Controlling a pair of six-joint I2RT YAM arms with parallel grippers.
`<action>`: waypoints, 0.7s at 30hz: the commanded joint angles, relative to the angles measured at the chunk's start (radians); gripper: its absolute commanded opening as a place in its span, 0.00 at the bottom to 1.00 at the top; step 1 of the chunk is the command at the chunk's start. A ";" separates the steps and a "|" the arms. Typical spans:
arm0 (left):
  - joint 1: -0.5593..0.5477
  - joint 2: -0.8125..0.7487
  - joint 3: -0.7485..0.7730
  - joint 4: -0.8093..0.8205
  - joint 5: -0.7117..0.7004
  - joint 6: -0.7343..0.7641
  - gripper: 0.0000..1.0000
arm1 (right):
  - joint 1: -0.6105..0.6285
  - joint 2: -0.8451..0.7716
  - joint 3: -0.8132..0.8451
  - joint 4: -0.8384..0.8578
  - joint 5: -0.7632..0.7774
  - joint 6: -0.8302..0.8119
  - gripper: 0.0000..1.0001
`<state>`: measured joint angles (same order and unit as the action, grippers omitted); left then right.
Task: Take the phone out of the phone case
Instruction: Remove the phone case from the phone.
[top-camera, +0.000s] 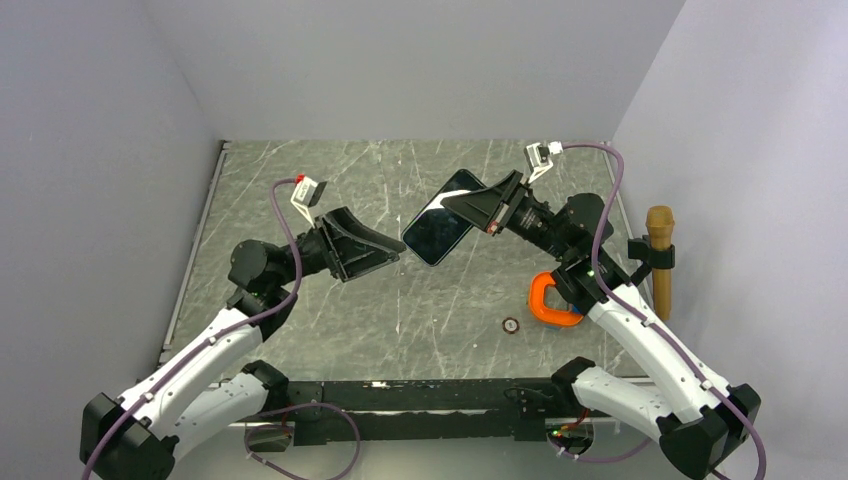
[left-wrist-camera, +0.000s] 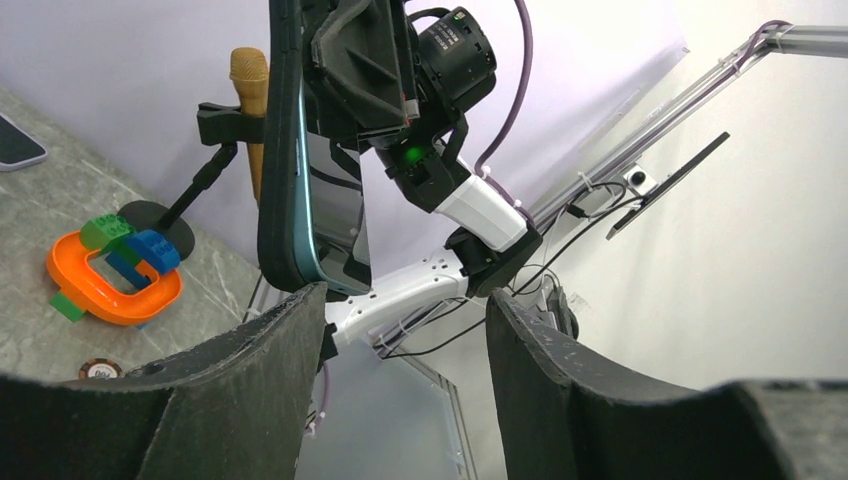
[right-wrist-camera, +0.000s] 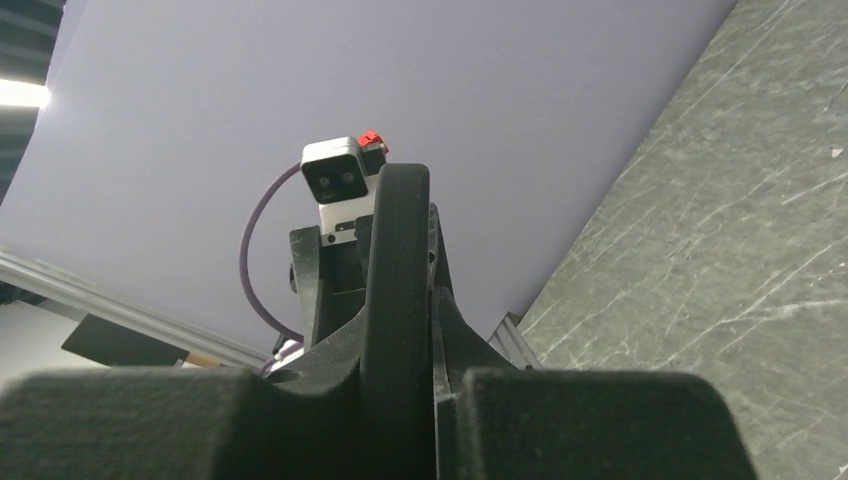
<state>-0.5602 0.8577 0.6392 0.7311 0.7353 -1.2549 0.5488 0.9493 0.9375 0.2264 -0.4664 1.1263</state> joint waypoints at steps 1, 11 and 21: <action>-0.002 0.014 0.022 0.068 -0.022 -0.025 0.64 | 0.000 -0.010 0.018 0.114 -0.021 0.035 0.00; -0.002 0.066 0.014 0.069 -0.036 -0.044 0.65 | 0.003 -0.004 0.016 0.153 -0.056 0.059 0.00; -0.003 0.136 0.064 0.008 -0.012 -0.016 0.62 | 0.018 0.051 0.037 0.167 -0.214 0.017 0.00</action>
<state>-0.5602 0.9600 0.6510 0.7441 0.7422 -1.2945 0.5369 0.9962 0.9337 0.2977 -0.5098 1.1240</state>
